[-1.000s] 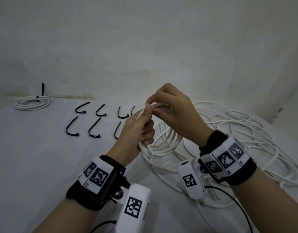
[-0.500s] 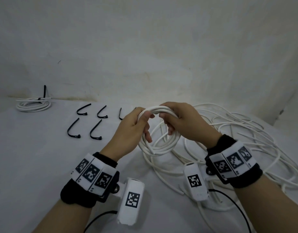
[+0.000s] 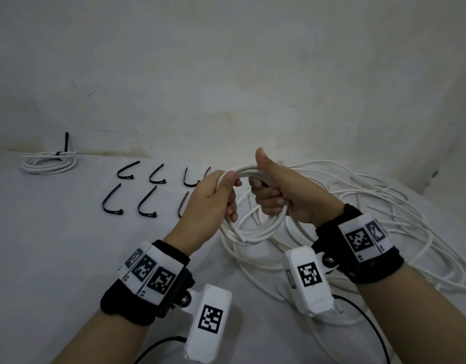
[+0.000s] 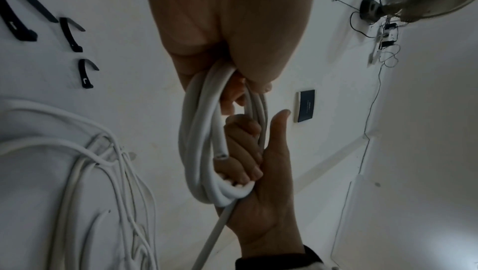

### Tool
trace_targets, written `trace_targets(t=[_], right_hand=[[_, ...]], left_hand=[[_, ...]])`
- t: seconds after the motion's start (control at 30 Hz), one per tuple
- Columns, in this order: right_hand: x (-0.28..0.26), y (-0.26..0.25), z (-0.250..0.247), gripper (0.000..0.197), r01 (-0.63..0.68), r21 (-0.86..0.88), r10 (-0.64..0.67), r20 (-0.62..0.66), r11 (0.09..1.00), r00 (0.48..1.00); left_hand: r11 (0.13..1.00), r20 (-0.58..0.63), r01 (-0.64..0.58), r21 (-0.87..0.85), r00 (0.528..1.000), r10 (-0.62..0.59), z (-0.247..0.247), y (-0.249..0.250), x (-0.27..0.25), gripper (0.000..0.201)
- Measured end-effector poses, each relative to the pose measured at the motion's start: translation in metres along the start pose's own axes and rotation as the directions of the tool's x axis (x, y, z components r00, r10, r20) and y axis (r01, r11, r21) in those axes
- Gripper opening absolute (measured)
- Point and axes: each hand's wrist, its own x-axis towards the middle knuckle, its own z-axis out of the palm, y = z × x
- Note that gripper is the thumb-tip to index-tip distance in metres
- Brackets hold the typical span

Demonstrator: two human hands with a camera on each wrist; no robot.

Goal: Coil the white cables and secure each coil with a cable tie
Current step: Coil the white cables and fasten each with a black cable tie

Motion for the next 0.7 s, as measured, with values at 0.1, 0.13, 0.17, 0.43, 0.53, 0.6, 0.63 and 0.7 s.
trace_targets(t=[0.1, 0.13, 0.17, 0.43, 0.53, 0.6, 0.63, 0.7], right_hand=[[-0.003, -0.003, 0.006, 0.051, 0.036, -0.017, -0.037, -0.073, 0.999, 0.997], [-0.004, -0.003, 0.009, 0.051, 0.060, -0.031, -0.063, -0.107, 0.998, 0.992], [-0.004, -0.003, 0.011, 0.051, 0.091, -0.040, -0.096, -0.140, 0.995, 0.985], [-0.006, -0.019, 0.028, 0.051, 0.349, 0.122, -0.297, -0.315, 0.929, 0.901], [-0.007, -0.017, 0.039, 0.051, 0.386, 0.140, -0.320, -0.347, 0.912, 0.881], [-0.007, -0.013, 0.046, 0.052, 0.408, 0.162, -0.326, -0.376, 0.899, 0.867], [-0.008, -0.011, 0.049, 0.052, 0.420, 0.165, -0.331, -0.392, 0.892, 0.858], [-0.008, -0.008, 0.054, 0.052, 0.450, 0.141, -0.357, -0.423, 0.882, 0.833]], left_hand=[[0.999, 0.010, -0.023, -0.029, 1.000, 0.023, 0.000, 0.002, 0.001, 0.032], [0.998, 0.019, -0.020, -0.053, 1.000, 0.021, -0.001, 0.003, 0.001, 0.033], [0.995, 0.025, -0.007, -0.096, 1.000, 0.010, -0.002, 0.004, 0.001, 0.034], [0.706, 0.519, 0.706, -0.056, 0.624, -0.583, -0.008, -0.006, -0.007, 0.060], [0.649, 0.616, 0.760, 0.028, 0.498, -0.610, 0.003, -0.008, -0.012, 0.064], [0.608, 0.599, 0.788, -0.097, 0.534, -0.597, 0.010, -0.005, -0.013, 0.050], [0.588, 0.566, 0.792, -0.166, 0.565, -0.600, 0.012, -0.004, -0.013, 0.036], [0.574, 0.473, 0.763, -0.297, 0.640, -0.606, 0.013, -0.006, -0.013, 0.022]])
